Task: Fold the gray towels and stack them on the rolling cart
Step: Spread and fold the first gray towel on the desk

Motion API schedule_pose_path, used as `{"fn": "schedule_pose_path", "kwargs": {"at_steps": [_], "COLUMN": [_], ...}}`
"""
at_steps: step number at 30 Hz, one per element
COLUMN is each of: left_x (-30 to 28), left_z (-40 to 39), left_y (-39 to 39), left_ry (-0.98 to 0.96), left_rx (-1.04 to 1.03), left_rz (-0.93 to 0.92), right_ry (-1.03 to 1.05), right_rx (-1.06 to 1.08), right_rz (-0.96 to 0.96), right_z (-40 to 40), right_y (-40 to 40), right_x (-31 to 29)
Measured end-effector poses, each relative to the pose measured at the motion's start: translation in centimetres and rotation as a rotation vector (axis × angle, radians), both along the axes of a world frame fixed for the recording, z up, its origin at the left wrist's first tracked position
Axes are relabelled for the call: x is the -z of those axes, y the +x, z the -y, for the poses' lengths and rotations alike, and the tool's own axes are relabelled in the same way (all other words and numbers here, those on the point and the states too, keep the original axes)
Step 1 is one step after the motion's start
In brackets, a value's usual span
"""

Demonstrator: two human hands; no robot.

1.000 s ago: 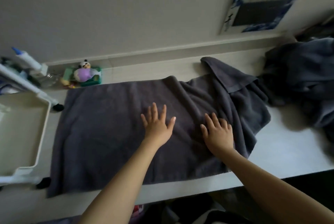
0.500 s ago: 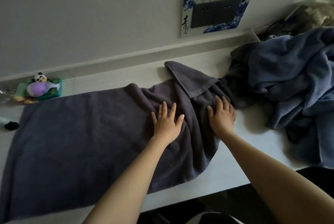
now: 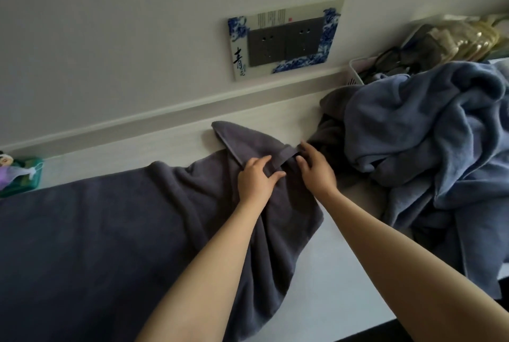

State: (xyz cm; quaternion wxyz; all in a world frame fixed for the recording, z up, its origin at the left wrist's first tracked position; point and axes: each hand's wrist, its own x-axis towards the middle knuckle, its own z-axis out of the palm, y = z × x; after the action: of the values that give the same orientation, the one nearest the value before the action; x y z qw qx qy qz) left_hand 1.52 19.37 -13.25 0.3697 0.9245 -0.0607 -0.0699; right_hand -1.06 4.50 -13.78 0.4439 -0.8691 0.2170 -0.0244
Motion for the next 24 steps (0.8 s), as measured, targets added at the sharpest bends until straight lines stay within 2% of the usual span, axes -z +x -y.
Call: {"fn": "schedule_pose_path", "kwargs": {"at_steps": [3, 7, 10, 13, 18, 24], "left_x": [0.5, 0.6, -0.2, -3.4, -11.2, -16.3], "left_z": [0.7, 0.8, 0.1, -1.2, -0.9, 0.5], "left_y": [1.3, 1.7, 2.0, 3.5, 6.4, 7.8], "left_ry": [0.009, 0.025, -0.095, -0.182, -0.176, -0.296], "left_rx": [-0.118, -0.15, -0.169, -0.131, -0.016, 0.006], "left_rz": [-0.055, -0.065, -0.107, -0.071, 0.001, 0.089], "right_ry": [-0.023, -0.003, 0.063, 0.143, 0.002, 0.2], "right_rx": [-0.048, 0.001, 0.011, -0.004, -0.067, -0.167], "right_rz": [-0.071, -0.07, 0.001, 0.064, 0.078, 0.028], "right_z": [0.8, 0.7, 0.5, 0.5, -0.6, -0.3], "right_y": [1.4, 1.8, 1.6, 1.0, 0.6, -2.4], "right_x": [0.1, -0.1, -0.8, -2.9, -7.7, -13.0]}}
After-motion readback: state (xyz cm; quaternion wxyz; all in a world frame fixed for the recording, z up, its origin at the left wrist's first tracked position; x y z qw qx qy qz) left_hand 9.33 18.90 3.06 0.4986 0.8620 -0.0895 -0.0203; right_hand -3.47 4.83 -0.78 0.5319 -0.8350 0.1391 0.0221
